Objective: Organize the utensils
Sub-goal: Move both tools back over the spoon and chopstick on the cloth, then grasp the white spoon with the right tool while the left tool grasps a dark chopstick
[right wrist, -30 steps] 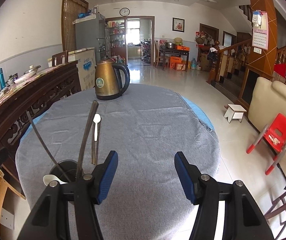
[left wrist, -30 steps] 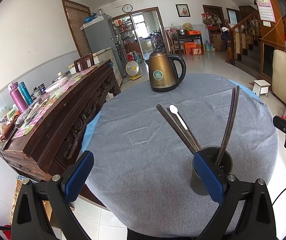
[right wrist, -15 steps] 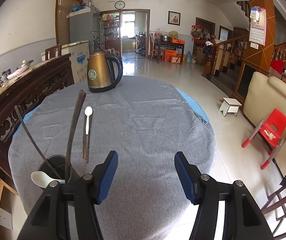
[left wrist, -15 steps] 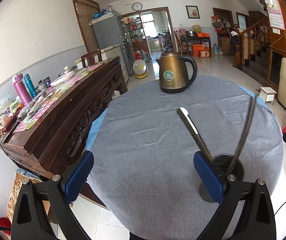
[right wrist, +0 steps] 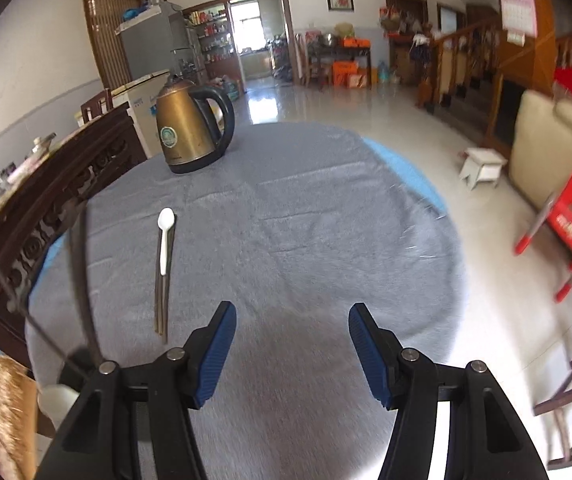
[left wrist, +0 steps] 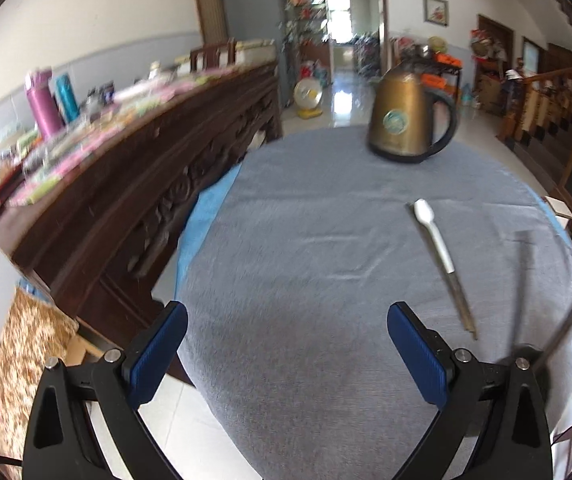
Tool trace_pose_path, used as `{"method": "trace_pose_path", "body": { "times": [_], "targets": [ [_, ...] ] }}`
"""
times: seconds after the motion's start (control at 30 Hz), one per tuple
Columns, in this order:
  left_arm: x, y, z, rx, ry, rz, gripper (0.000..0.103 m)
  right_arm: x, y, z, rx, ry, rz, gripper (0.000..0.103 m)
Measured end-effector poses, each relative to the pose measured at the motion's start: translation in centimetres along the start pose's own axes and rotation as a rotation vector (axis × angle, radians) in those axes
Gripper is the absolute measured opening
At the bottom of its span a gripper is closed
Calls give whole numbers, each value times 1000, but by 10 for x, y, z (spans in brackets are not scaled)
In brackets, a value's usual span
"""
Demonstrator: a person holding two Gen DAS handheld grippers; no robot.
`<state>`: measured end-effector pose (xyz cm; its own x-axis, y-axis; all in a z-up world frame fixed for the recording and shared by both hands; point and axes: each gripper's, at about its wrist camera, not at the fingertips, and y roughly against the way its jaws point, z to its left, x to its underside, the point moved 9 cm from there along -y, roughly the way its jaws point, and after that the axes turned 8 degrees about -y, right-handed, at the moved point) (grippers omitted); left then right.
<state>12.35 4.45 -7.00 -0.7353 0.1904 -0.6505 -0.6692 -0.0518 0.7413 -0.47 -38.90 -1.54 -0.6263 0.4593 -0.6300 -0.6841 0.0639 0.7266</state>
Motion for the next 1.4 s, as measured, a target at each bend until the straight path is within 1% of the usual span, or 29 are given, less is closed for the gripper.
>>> {"method": "trace_pose_path", "body": {
  "times": [0.07, 0.2, 0.23, 0.27, 0.43, 0.6, 0.77, 0.83, 0.97, 1.03, 1.07, 1.1, 1.13, 1.17, 1.23, 1.3, 1.4],
  "targets": [
    [7, -20, 3, 14, 22, 46, 100, -4, -25, 2, -63, -23, 52, 63],
    [16, -55, 4, 25, 30, 120, 100, -10, -71, 13, -108, -32, 145, 63],
    [18, -63, 3, 32, 30, 136, 100, -11, -86, 21, -131, -25, 175, 63],
    [20, -73, 2, 38, 32, 156, 100, -12, -94, 24, -142, -19, 188, 63],
    [28, -104, 2, 43, 40, 205, 100, -28, -148, 67, -204, 39, 259, 63],
    [26, -120, 7, 40, 22, 205, 100, -54, -195, 127, -260, 102, 320, 63],
    [21, -131, 17, 36, 10, 205, 100, -66, -244, 191, -261, 162, 391, 63],
    [19, -134, 20, 34, 2, 202, 100, -69, -258, 209, -250, 175, 395, 63],
    [12, -139, 23, 29, -16, 191, 99, -64, -286, 227, -182, 204, 436, 62],
    [6, -141, 21, 35, -30, 180, 97, -57, -293, 229, -173, 201, 463, 49],
    [3, -142, 21, 40, -34, 175, 92, -59, -292, 228, -156, 212, 436, 34],
    [-1, -143, 18, 48, -39, 168, 85, -58, -293, 227, -150, 222, 433, 18],
    [-5, -144, 15, 58, -45, 161, 81, -57, -293, 225, -155, 213, 438, 12],
    [-9, -146, 12, 68, -50, 156, 75, -57, -292, 221, -157, 192, 435, 11],
    [-18, -150, 3, 92, -63, 142, 70, -61, -289, 208, -165, 158, 421, 11],
    [-28, -155, -10, 122, -79, 124, 60, -64, -283, 195, -184, 122, 410, 11],
    [-43, -163, -34, 181, -90, 116, 59, -65, -271, 167, -216, 60, 395, 11]
  ]
}}
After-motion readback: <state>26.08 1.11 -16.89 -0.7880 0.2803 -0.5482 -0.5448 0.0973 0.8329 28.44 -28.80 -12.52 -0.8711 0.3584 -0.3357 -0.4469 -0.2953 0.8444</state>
